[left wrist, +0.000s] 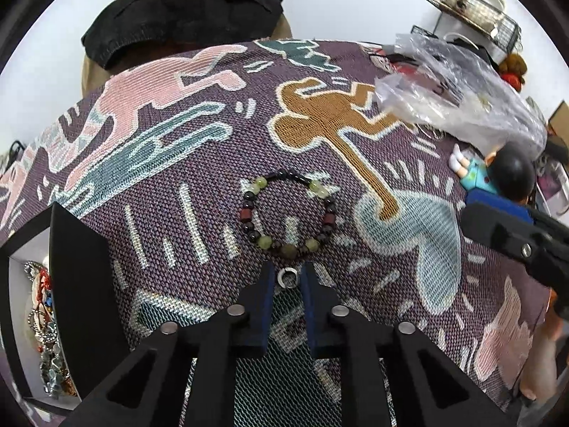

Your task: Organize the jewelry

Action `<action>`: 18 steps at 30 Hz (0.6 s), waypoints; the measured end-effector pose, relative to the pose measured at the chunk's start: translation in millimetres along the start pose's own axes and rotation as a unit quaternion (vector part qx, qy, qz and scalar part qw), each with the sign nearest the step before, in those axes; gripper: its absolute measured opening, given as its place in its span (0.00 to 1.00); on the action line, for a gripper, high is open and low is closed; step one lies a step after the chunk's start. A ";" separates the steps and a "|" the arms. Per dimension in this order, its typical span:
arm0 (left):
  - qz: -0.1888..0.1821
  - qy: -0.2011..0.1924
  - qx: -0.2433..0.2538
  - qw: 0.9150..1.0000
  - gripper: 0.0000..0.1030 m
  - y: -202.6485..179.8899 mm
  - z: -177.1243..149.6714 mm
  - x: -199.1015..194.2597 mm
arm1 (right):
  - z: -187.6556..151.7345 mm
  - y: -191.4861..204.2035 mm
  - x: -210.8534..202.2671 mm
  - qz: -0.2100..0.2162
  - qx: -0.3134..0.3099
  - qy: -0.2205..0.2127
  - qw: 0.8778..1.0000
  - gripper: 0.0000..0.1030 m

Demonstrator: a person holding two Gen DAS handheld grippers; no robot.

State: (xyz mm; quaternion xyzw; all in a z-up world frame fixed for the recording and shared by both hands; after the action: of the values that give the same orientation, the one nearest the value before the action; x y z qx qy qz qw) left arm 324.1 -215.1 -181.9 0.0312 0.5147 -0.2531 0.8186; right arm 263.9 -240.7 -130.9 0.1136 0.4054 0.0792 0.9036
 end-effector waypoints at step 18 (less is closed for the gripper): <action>-0.004 -0.073 -0.021 0.997 0.13 31.5 19.3 -66.9 | 10.0 32.1 30.9 -0.017 -0.036 0.037 0.999 0.40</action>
State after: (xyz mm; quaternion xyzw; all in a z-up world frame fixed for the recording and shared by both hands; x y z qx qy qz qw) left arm 331.2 -168.1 -122.0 -0.0066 0.4591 -0.2468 0.8534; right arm 290.1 -204.0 -137.8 0.0711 0.4371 0.0829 0.8928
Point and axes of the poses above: each gripper's, at about its wrist camera, not at the fingertips, and x roughly the way its jaws point, y to its left, z to its top, the point moved 7 cm from there along x, roughly the way its jaws point, and after that the axes turned 7 degrees about -z, right-handed, at the moved point
